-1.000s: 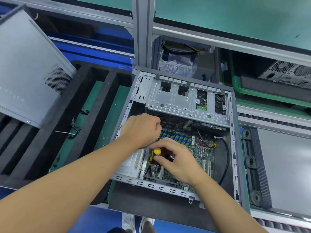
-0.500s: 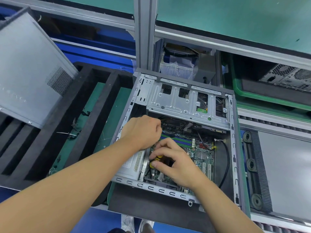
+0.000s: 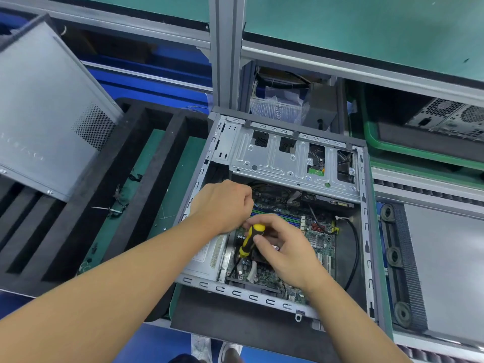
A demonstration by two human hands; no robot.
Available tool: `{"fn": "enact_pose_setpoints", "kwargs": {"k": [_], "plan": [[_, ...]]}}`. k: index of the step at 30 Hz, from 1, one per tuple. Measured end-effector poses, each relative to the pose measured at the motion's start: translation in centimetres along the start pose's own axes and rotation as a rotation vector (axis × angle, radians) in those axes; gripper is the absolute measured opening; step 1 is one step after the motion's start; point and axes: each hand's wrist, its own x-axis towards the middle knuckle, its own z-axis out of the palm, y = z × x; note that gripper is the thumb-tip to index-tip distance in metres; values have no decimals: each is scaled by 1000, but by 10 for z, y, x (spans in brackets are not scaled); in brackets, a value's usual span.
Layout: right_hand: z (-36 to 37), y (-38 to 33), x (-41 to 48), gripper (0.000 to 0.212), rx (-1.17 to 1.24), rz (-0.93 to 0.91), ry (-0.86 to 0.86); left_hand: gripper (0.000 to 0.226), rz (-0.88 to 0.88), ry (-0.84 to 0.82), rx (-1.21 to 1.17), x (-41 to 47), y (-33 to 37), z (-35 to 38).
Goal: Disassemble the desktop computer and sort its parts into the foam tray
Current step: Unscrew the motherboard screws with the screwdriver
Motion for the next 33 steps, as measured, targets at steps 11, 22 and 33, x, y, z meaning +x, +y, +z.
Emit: {"fn": "enact_pose_setpoints", "kwargs": {"k": [11, 22, 33], "plan": [[-51, 15, 9, 23, 469, -23, 638, 40, 237, -150, -229, -9, -5, -17], [-66, 19, 10, 20, 639, 0, 886, 63, 428, -65, -56, -12, -8, -11], [-57, 17, 14, 21, 644, 41, 835, 59, 460, -18, -4, -12, -13, -4]]}}
